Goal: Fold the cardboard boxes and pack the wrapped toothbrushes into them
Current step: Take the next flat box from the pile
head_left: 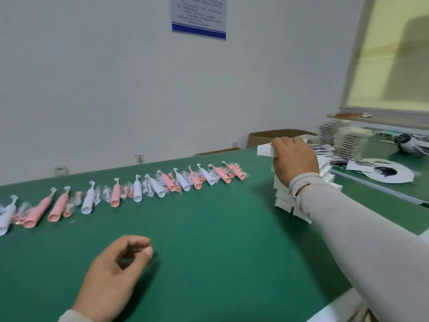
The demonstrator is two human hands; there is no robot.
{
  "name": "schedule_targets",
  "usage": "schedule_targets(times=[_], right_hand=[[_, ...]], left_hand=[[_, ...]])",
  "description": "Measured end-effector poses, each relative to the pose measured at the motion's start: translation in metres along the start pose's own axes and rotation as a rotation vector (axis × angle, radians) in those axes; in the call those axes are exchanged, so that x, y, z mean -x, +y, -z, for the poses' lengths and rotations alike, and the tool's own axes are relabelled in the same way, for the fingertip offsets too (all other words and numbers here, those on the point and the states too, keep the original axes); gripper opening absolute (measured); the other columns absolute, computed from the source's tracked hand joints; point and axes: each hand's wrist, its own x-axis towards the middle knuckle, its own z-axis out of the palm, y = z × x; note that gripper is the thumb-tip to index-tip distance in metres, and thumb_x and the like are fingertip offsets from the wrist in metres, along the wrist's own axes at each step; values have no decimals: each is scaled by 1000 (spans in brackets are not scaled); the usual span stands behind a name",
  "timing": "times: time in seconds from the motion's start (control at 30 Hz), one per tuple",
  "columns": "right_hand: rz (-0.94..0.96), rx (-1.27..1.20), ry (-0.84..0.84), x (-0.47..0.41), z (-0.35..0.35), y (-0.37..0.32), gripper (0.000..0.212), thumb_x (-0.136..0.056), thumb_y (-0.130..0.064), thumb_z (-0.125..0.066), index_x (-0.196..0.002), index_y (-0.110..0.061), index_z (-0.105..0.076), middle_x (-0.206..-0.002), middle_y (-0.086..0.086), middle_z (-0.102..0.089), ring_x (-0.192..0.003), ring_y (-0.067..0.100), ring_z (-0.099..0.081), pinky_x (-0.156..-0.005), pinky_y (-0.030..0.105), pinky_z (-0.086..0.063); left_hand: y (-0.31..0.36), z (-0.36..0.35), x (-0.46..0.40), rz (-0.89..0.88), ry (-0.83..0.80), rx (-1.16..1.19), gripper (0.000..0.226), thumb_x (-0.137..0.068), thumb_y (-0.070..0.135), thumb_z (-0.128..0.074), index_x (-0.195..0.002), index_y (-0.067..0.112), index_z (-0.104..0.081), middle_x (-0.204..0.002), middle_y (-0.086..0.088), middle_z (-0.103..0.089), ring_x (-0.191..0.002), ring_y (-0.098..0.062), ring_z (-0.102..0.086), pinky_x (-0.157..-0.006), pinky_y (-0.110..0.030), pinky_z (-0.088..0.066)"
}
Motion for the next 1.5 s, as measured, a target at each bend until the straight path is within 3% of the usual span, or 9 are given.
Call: schedule_targets(times=[0.2,0.57,0.7,0.87,1.0,1.1,1.3,1.4,1.5], right_hand=[[-119,101,-243,7,-20,11,45,-85,-51,-50,-117,-19,-53,-118,6,-64,-109,31,-55,-90,41,-39],[-227,148,-252,7,-14,17,55,-92,-59,-48,-131,-19,-52,-132,9,-60,-124,32,-51,-107,46,-34],[25,-165,-48,42,19,-46,42,-90,-47,-57,-119,-17,-61,-114,8,-65,-105,32,-57,-90,42,-41],[277,-590,-282,91,39,-169,41,-92,-46,-52,-124,-22,-61,-118,1,-67,-107,26,-58,-92,41,-46],[110,-1087,-578,97,43,-251,30,-90,-43,-61,-115,-28,-62,-111,-9,-67,-102,15,-62,-96,34,-50],[-87,-1372,-703,94,49,-305,9,-86,-35,-66,-88,-27,-63,-88,-10,-68,-87,14,-66,-92,35,-54],[-13,-1412,-683,134,29,-351,14,-87,-21,-69,-77,-30,-65,-74,-14,-66,-75,8,-65,-79,24,-51],[150,-1390,-712,141,24,-354,15,-87,-21,-71,-76,-31,-67,-74,-17,-67,-69,-4,-60,-72,17,-45],[150,-1432,-724,143,25,-353,12,-88,-19,-71,-79,-27,-70,-74,-11,-70,-70,7,-62,-72,21,-46]], left_hand=[[1,-3,-1,39,3,6,28,-81,7,-78,-78,34,-74,-81,0,-74,-76,-18,-67,-75,-32,-55],[-1,-1,-3,-2,-15,-32,27,-83,10,-76,-82,37,-74,-83,6,-74,-75,-6,-66,-78,-29,-54],[-2,-1,-2,17,-14,-30,25,-84,11,-75,-85,36,-73,-84,4,-74,-79,-14,-67,-76,-35,-57],[1,5,-7,14,123,-32,22,-87,9,-73,-83,31,-73,-84,12,-73,-79,-5,-67,-74,-17,-53],[3,24,-8,16,291,-80,23,-89,3,-69,-82,25,-67,-82,8,-71,-78,-5,-64,-80,-20,-49],[-3,52,-2,29,364,-186,29,-88,1,-66,-78,29,-63,-79,12,-68,-68,9,-59,-69,-3,-42],[-21,108,25,131,370,-437,25,-87,13,-63,-79,36,-56,-85,14,-66,-78,-7,-61,-82,-27,-51],[-21,150,28,109,414,-614,16,-90,19,-62,-103,27,-64,-106,6,-66,-97,-15,-61,-93,-32,-49],[-11,210,21,89,509,-913,36,-93,23,-61,-127,13,-60,-131,-5,-58,-125,-24,-49,-108,-36,-35]])
